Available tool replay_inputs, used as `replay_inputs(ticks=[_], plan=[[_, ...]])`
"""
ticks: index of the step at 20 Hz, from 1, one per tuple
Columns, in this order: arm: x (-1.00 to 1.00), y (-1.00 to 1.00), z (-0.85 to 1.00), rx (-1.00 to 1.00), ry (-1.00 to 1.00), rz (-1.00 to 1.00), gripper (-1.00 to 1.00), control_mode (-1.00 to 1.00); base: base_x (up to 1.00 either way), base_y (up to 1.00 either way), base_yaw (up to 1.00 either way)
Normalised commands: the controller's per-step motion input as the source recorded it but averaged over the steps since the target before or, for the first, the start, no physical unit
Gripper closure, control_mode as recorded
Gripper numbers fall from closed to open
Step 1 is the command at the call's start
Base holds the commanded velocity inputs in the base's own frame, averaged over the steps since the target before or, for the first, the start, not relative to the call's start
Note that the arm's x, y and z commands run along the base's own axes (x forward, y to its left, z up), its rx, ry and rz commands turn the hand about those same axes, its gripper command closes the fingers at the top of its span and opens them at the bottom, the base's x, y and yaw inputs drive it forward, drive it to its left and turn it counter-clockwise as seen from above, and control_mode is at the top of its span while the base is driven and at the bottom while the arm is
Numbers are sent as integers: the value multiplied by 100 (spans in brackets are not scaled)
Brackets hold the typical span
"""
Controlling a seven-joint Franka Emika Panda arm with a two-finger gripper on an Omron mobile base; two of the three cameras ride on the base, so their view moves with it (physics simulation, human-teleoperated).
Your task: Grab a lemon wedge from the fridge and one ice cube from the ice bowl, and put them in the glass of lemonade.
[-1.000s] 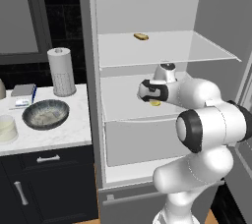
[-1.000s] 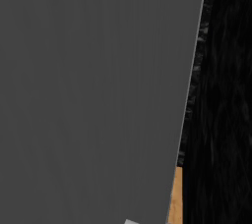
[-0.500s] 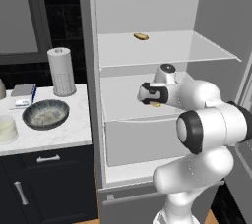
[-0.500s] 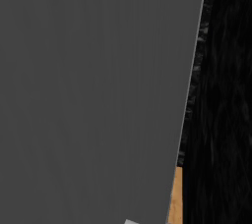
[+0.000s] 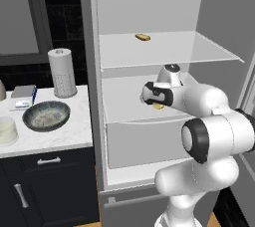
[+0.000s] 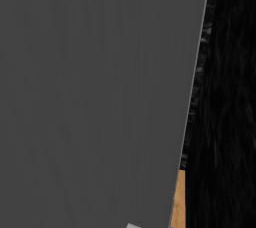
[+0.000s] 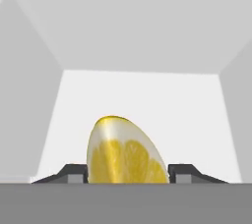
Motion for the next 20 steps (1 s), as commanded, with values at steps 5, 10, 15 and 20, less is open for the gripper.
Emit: replay_inputs(ticks=[5, 10, 15, 20], plan=[[-72, -3, -1, 7, -3, 0, 100, -100, 0, 0, 0], [-88, -7, 5, 6, -3, 0, 100, -100, 0, 0, 0], [-83, 0, 83, 0, 2, 0, 100, -100, 0, 0, 0], [-90, -1, 100, 0, 12, 0, 100, -100, 0, 0, 0]])
